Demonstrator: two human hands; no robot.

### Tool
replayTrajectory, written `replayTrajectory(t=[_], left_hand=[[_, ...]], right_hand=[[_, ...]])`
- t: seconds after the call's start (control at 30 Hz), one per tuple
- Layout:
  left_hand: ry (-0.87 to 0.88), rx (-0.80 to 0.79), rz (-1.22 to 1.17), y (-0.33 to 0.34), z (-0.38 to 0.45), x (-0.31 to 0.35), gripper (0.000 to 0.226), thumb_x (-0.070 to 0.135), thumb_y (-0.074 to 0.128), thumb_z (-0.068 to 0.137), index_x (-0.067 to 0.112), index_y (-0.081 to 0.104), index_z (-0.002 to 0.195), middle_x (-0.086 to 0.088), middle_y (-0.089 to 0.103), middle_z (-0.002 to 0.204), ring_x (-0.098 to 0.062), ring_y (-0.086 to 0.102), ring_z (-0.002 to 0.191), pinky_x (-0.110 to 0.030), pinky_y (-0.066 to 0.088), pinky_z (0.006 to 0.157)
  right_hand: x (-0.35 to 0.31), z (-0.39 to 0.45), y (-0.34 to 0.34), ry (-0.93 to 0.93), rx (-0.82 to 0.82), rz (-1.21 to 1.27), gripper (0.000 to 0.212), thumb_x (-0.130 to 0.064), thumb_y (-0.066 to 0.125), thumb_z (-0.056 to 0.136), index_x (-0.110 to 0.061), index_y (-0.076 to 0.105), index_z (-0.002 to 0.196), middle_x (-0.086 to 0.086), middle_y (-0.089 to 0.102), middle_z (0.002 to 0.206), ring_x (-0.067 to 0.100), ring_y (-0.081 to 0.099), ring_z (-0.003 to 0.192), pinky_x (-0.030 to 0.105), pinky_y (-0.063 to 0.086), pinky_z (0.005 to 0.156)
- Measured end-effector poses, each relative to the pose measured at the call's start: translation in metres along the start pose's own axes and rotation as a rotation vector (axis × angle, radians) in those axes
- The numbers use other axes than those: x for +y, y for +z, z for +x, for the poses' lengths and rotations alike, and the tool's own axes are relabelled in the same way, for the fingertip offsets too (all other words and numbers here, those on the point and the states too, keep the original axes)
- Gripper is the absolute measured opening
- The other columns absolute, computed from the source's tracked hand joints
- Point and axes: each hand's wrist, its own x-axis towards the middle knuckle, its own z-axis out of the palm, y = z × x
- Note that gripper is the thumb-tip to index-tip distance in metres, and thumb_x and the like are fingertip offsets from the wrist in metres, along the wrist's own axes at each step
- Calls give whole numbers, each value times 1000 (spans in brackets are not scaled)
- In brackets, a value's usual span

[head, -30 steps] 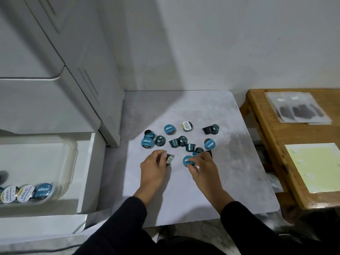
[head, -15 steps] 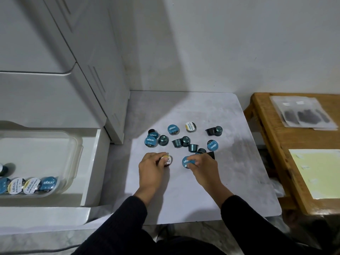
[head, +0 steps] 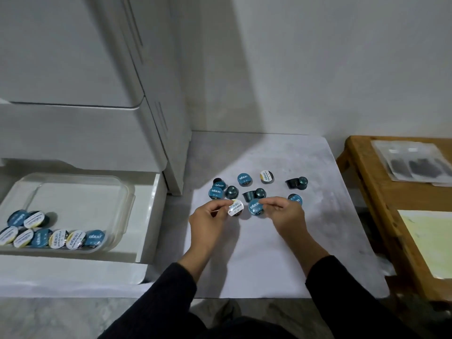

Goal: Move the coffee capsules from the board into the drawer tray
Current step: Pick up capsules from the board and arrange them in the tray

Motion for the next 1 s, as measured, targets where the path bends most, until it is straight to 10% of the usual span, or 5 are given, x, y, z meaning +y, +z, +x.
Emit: replayTrajectory(t=[0.17,0.3,0.63,1.0], left_hand=[[93,0,-57,-34,-4,42,23,8,62,85,27,75,82,6,74,82,-9,69,75,-21,55,78],[162,-25,-24,-75,-2,68,22,13,63,85,32,74,82,10,74,81,-3,68,74,-19,54,78],[206,-79,187,-228,27,70,22,10,65,84,29,74,81,12,75,80,-6,70,77,-18,52,77],[150,-451,561,-380,101,20,15,10,64,84,21,75,85,7,75,84,-4,68,80,-19,54,77]], right_hand=[[-48,-4,3,9,-51,198,19,4,58,84,-9,72,88,1,65,69,9,58,62,22,49,64],[-89,-21,12,-38,-64,219,19,-1,59,84,-13,72,88,0,67,72,3,57,59,7,39,45],[-158,-59,116,-125,-307,183,18,4,60,82,-7,72,90,-3,67,66,-3,56,48,6,45,54],[-180,-79,280,-57,-486,-47,26,-2,62,82,-24,72,72,7,73,86,15,62,75,24,52,74]])
